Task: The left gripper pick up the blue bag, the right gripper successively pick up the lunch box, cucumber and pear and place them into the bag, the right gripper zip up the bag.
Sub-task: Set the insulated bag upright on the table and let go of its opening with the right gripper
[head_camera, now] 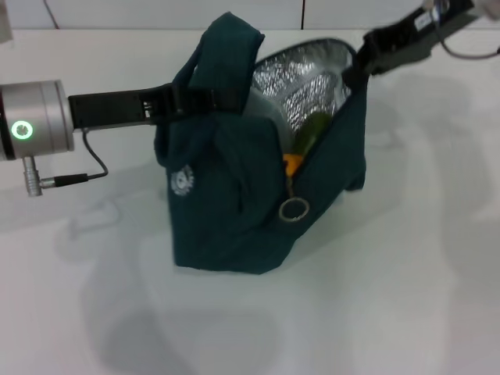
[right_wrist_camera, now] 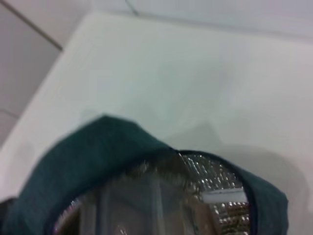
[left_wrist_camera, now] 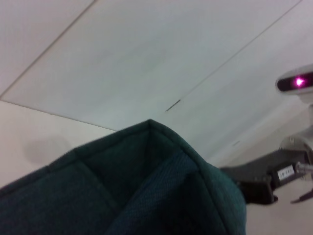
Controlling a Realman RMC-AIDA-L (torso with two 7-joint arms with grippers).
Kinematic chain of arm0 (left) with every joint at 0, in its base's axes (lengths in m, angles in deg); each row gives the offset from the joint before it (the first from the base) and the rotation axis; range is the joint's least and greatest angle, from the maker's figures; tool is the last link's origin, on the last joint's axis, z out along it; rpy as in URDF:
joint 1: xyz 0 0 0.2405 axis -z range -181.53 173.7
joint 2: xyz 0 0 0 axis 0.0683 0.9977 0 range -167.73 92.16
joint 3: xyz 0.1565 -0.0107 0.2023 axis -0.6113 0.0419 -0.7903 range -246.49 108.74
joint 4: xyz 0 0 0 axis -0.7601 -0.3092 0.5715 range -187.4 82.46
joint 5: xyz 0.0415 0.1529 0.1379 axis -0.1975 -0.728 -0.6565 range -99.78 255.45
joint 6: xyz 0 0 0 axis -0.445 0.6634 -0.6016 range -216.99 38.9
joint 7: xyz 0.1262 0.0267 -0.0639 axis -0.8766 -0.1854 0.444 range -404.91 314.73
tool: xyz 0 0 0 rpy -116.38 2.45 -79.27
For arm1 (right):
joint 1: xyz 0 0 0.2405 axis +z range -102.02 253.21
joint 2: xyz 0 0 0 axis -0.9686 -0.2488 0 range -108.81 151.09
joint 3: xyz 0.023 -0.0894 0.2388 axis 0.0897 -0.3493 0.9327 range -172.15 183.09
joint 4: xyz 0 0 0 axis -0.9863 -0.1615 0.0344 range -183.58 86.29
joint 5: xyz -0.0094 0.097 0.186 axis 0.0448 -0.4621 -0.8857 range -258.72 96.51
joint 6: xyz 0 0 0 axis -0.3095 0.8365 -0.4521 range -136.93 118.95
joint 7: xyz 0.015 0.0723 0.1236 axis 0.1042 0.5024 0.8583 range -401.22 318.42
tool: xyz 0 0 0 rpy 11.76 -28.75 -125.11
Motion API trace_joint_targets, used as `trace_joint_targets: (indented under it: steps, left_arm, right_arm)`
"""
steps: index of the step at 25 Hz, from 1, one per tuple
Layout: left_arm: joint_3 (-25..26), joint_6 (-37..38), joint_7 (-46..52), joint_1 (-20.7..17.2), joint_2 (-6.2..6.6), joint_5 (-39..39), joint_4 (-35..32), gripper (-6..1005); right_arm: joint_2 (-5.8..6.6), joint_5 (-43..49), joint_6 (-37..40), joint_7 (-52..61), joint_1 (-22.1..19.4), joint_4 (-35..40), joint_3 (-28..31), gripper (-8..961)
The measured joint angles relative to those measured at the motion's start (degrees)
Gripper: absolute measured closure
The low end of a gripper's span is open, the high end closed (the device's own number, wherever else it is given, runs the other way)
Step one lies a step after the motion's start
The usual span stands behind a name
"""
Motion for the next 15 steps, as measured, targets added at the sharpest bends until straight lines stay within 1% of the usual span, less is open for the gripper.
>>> trace_joint_targets:
  steps: [4, 7, 11, 12, 15]
  left_arm:
    - [-0.19, 0.43, -0.3, 0.18, -0.16, 0.09, 0.52, 957]
    - [-0.31, 0.9, -0.48, 0.4, -0.27, 0.14, 1.39, 957]
    - [-1.5, 0.92, -1.46, 1.68, -0.35, 0.45, 3.3, 957]
    - [-1.68, 0.98, -2.3, 2.29, -0.34, 1.22, 4.64, 957]
    - [-1.84, 1.22, -2.99, 2.65, -0.34, 1.93, 5.74, 957]
  right_arm:
    - [0.02, -0.07, 0.54, 0.07, -0.53, 4.18, 1.32, 940]
    - [-0.08, -0.13, 1.37, 0.06, -1.72, 7.33, 3.36, 940]
    - [-0.11, -2.49, 3.94, -1.84, -6.11, 13.93, 5.6, 940]
    - [-0.11, -3.97, 5.13, -2.99, -7.46, 14.96, 6.7, 940]
    - [-0.3, -8.16, 8.58, -5.81, -11.29, 16.31, 10.48, 940]
